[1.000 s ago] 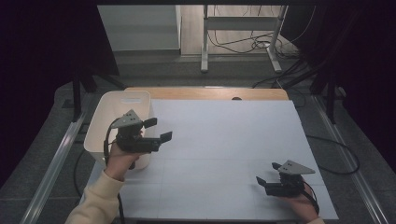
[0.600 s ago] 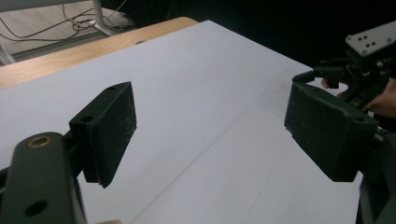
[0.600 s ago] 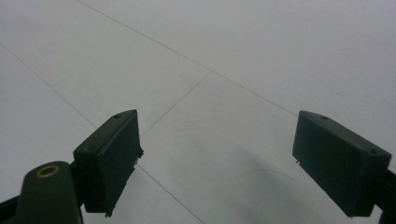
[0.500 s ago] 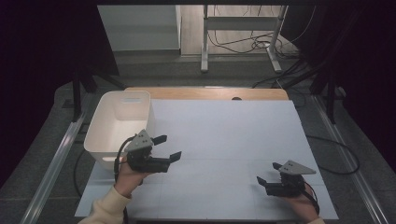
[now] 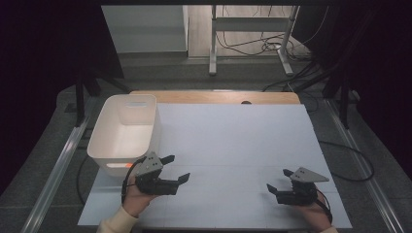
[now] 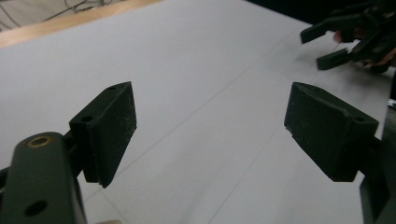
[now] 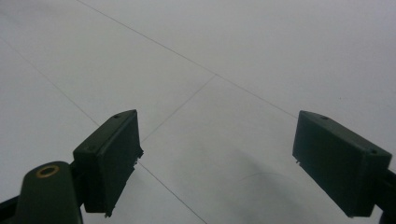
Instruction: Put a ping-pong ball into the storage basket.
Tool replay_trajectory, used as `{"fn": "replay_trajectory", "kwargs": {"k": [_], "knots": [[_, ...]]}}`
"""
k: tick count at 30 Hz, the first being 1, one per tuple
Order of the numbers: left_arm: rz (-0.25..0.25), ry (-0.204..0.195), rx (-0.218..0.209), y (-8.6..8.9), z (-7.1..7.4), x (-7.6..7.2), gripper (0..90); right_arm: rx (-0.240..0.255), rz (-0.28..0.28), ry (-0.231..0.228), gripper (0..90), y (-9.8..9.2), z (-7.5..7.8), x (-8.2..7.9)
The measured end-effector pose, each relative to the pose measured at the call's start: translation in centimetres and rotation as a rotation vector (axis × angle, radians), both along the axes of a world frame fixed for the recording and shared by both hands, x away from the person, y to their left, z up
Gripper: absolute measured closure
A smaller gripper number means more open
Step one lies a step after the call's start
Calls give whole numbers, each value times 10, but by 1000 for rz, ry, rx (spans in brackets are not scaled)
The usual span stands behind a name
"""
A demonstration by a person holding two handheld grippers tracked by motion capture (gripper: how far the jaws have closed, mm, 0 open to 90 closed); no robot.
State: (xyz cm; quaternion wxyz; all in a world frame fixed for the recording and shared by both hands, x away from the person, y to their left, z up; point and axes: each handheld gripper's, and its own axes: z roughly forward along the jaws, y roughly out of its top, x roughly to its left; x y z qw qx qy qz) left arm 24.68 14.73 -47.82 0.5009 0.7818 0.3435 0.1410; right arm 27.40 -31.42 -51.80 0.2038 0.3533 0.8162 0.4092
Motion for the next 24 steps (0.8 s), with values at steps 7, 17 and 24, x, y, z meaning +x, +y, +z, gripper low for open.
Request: {"fn": "replay_trajectory", "kwargs": {"k": [7,17,24], "knots": [[22,20,12,10,-20,-1,174,11,24,-13,155,1,1,-2],[48,40,37,18,-31,-1,175,14,33,-19,155,2,1,-3],[54,51,44,19,-34,0,176,24,40,-27,155,1,3,-4]]}}
